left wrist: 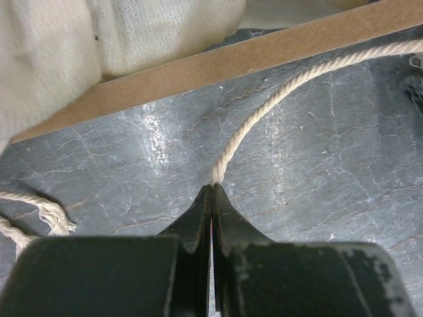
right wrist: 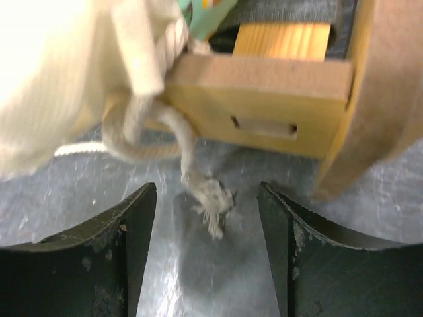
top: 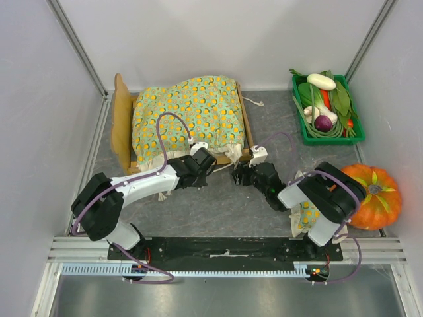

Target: Set up the pet bed

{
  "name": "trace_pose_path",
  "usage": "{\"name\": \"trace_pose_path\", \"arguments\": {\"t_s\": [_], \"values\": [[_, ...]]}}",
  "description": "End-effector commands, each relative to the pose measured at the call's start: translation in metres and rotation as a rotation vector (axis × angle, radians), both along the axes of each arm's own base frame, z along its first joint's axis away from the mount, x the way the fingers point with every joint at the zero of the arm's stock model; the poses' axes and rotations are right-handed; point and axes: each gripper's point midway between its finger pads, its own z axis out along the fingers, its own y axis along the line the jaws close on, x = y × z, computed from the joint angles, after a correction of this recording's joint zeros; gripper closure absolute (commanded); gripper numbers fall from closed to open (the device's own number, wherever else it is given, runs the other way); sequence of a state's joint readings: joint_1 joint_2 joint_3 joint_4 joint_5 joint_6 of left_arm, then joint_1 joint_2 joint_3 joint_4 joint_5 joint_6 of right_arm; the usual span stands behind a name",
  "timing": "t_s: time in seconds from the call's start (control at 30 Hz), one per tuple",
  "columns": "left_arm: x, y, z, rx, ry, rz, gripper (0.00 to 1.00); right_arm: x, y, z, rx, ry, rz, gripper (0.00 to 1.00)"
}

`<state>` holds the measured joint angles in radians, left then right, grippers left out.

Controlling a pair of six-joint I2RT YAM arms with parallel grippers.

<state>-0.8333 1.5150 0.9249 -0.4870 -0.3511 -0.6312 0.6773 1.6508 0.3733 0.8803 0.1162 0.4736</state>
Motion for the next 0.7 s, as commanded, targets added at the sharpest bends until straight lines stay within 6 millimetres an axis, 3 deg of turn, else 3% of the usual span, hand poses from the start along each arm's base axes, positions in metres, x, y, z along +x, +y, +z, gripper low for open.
{"name": "trace_pose_path", "arguments": {"t_s": [0.0,0.07,0.1,0.17,0.2,0.3,0.63,0.67], "values": [[0.013,-0.016,0.017,-0.063,-0.049,-0.002,0.98,0.027,0.005,-0.001,0.011,-0.092,-0.075,0.35],[0.014,-0.016,0.019,-0.068,-0.053,-0.003,0.98,0.028,0.008,-0.007,0.002,-0.083,-0.075,0.40],[0.015,-0.016,0.020,-0.069,-0.056,0.000,0.98,0.026,0.010,-0.013,-0.008,-0.075,-0.071,0.49],[0.014,-0.017,0.020,-0.071,-0.056,-0.002,0.98,0.025,0.008,-0.017,-0.024,-0.074,-0.082,0.58],[0.015,-0.016,0.020,-0.071,-0.056,-0.001,0.98,0.022,0.007,-0.019,-0.032,-0.070,-0.079,0.71],[0.015,-0.020,0.020,-0.082,-0.054,-0.007,0.98,0.015,0.008,-0.010,-0.008,-0.073,-0.058,0.97],[0.021,-0.030,0.028,-0.109,-0.066,-0.026,0.98,-0.019,-0.014,0.037,-0.076,-0.063,0.011,1.00],[0.022,-0.032,0.030,-0.114,-0.070,-0.030,0.98,-0.023,-0.017,0.049,-0.068,-0.073,0.010,1.00]]}}
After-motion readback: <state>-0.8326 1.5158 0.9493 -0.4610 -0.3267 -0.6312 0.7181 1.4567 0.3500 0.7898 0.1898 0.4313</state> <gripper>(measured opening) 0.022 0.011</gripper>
